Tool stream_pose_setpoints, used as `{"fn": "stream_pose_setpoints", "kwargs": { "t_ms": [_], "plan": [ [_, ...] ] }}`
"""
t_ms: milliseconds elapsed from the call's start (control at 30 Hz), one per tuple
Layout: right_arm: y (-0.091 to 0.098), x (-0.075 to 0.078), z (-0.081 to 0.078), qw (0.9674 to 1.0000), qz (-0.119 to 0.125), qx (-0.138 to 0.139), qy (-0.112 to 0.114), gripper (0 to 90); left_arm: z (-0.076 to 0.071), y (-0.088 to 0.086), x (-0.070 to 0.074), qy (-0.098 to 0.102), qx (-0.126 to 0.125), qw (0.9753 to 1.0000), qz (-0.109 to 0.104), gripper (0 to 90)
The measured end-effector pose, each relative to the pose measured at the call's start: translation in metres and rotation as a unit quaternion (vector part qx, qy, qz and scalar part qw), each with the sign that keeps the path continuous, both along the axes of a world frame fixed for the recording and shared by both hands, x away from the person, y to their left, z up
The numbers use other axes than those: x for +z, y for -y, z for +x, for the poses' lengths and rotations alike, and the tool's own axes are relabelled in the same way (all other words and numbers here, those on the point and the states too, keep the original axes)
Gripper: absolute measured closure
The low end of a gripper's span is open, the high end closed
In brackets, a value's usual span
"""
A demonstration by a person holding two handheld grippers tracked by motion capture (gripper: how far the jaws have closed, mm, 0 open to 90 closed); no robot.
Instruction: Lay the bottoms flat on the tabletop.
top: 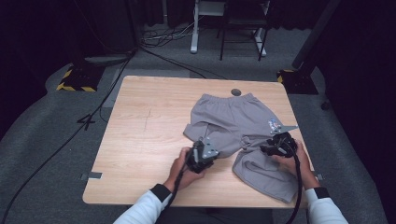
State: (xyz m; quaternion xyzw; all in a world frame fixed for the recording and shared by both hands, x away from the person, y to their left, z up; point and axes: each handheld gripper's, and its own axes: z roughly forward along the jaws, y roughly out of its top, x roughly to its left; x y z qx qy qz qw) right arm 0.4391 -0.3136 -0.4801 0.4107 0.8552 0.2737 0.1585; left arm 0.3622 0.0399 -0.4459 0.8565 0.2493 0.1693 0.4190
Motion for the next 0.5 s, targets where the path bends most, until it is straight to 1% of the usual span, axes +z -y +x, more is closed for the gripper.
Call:
{"fn": "stream_pose_setpoints", "kwargs": {
  "t_ms": [67, 100, 133, 167, 200, 233, 267, 300, 333, 367, 400, 467, 500],
  "plan": [
    [0.001, 0.0, 0.001, 1.0, 0.005, -0.005, -0.004, 50.2, 0.003, -0.029, 0.015, 0.006, 0.024, 0.9993, -0.028, 83.6],
    [0.002, 0.0, 0.001, 0.9999, 0.005, -0.011, -0.005, 50.1, 0.004, -0.045, 0.021, 0.007, 0.04, 0.9983, -0.041, 83.6],
    [0.003, 0.0, 0.002, 0.9998, 0.005, -0.016, -0.005, 50.1, 0.006, -0.061, 0.025, 0.004, 0.056, 0.9968, -0.057, 83.5],
    [0.003, 0.0, 0.002, 0.9998, 0.002, -0.02, -0.004, 50.3, 0.008, -0.077, 0.028, 0.0, 0.072, 0.9951, -0.069, 83.5],
    [0.003, 0.0, 0.003, 0.9996, -0.006, -0.028, 0.001, 50.4, 0.01, -0.092, 0.029, -0.006, 0.09, 0.993, -0.076, 83.4],
    [0.004, 0.0, 0.004, 0.9994, -0.01, -0.033, 0.005, 50.8, 0.011, -0.108, 0.029, -0.009, 0.113, 0.9899, -0.085, 83.2],
    [0.005, 0.0, 0.004, 0.9993, -0.006, -0.037, 0.003, 51.9, 0.012, -0.123, 0.027, -0.018, 0.132, 0.9866, -0.094, 83.2],
    [0.007, -0.001, 0.005, 0.9992, 0.002, -0.04, 0.001, 52.0, 0.012, -0.137, 0.024, -0.023, 0.155, 0.9827, -0.098, 83.1],
    [0.008, -0.001, 0.006, 0.999, 0.006, -0.044, -0.003, 51.9, 0.012, -0.15, 0.019, -0.025, 0.178, 0.9792, -0.094, 82.8],
    [0.009, -0.001, 0.007, 0.9988, 0.008, -0.048, -0.003, 51.9, 0.012, -0.163, 0.014, -0.034, 0.197, 0.9752, -0.095, 82.7],
    [0.009, -0.001, 0.007, 0.9986, 0.007, -0.053, -0.002, 51.9, 0.012, -0.175, 0.009, -0.046, 0.214, 0.9704, -0.102, 82.4],
    [0.01, -0.001, 0.008, 0.9982, 0.001, -0.06, 0.001, 51.8, 0.009, -0.197, -0.002, -0.077, 0.25, 0.9576, -0.121, 81.4],
    [0.01, -0.001, 0.008, 0.9979, -0.003, -0.064, 0.003, 51.7, 0.007, -0.206, -0.007, -0.088, 0.261, 0.9536, -0.121, 81.4]
  ]
}}
